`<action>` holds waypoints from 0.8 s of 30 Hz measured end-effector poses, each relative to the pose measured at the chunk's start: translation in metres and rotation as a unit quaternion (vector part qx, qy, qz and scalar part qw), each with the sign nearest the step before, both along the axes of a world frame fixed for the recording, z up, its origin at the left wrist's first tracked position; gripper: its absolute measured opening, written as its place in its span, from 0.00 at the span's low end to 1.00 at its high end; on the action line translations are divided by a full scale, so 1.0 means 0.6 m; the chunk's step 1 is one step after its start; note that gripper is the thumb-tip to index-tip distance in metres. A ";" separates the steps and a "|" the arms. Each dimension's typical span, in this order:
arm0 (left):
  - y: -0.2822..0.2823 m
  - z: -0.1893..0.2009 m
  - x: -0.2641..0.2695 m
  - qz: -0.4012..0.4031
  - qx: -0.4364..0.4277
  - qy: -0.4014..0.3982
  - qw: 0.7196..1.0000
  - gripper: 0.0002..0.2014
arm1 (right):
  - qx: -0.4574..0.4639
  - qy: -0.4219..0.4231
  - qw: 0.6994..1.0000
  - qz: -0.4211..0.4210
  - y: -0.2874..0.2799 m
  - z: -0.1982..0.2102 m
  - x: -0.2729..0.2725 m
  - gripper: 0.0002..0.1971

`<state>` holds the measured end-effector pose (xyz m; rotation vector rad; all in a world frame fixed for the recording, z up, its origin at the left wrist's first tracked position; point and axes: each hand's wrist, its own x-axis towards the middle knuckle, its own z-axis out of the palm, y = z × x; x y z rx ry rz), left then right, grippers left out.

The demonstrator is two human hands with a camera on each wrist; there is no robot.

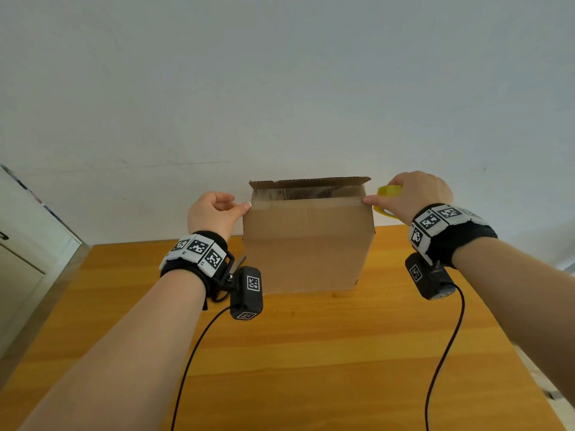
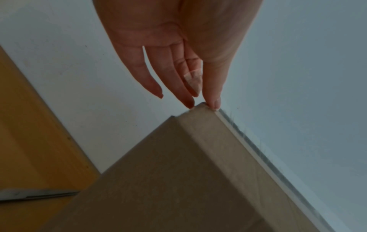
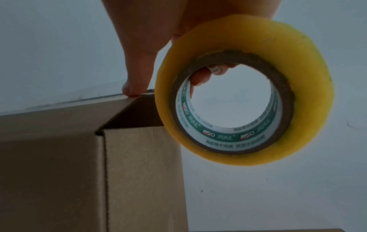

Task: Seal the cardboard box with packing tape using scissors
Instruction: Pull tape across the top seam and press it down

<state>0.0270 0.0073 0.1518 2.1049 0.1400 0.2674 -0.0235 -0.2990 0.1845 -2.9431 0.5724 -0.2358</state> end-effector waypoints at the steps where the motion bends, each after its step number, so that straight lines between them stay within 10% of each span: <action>1: 0.000 -0.002 0.002 -0.001 0.001 0.001 1.000 0.17 | 0.001 0.000 1.000 -0.001 0.000 -0.003 0.001 0.35; 24: -0.005 -0.045 0.019 -0.008 0.040 0.013 0.999 0.18 | 0.018 -0.019 1.000 0.001 -0.002 -0.061 -0.002 0.34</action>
